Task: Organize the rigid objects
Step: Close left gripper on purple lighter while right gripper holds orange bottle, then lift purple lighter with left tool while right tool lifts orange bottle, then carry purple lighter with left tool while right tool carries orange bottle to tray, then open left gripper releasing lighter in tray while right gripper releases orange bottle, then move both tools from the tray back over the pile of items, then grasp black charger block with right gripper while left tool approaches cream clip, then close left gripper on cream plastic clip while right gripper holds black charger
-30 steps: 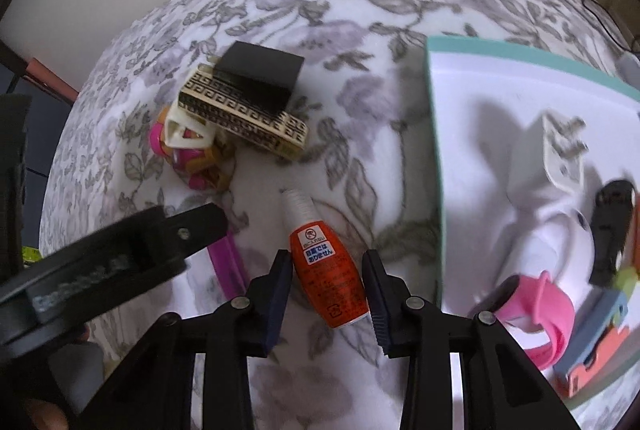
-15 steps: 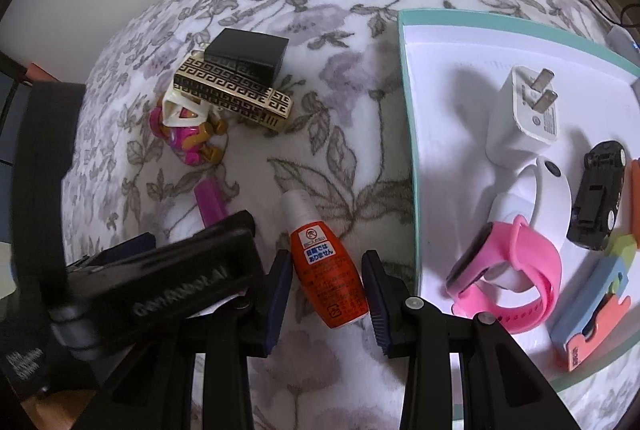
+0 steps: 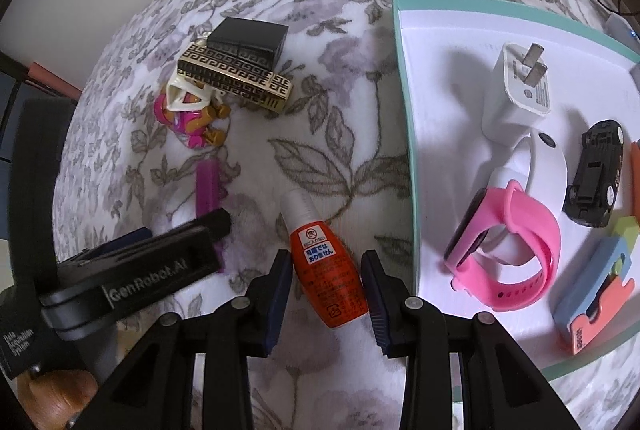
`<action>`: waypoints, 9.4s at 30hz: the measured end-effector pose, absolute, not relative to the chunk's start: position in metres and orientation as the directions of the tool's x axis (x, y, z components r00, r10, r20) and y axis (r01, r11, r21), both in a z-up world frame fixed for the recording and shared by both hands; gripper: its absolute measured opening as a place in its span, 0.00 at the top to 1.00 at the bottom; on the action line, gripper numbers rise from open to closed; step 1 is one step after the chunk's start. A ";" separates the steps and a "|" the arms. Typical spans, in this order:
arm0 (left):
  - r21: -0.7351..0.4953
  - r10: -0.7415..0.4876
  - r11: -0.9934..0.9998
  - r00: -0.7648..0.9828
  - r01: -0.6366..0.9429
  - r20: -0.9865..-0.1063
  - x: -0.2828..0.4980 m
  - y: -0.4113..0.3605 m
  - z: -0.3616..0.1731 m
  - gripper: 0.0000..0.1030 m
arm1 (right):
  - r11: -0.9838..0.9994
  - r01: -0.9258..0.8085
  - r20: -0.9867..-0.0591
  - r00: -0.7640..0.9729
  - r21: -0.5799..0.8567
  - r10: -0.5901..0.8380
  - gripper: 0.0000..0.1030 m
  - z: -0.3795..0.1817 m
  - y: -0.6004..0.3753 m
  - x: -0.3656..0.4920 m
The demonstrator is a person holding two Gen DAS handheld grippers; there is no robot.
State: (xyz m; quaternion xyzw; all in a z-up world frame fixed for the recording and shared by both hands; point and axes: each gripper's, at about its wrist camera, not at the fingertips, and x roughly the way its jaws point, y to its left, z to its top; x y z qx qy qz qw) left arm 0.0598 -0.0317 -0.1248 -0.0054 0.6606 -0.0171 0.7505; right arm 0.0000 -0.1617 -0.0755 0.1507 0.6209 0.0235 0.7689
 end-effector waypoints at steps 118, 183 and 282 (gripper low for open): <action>-0.236 -0.393 0.835 0.239 0.496 -0.888 0.005 -0.207 -0.009 0.62 | 0.809 0.533 -0.907 0.422 0.248 0.000 0.77 -0.009 -0.364 -0.039; -0.302 -0.126 0.911 0.508 -0.280 -0.852 0.090 0.089 0.006 0.00 | 0.986 0.021 -0.859 0.494 0.166 0.134 0.00 0.003 -0.128 0.025; -0.155 -0.156 0.988 0.258 0.024 -0.953 0.179 -0.016 -0.065 0.28 | 0.836 0.310 -0.861 0.394 0.453 0.321 0.46 -0.063 -0.205 0.131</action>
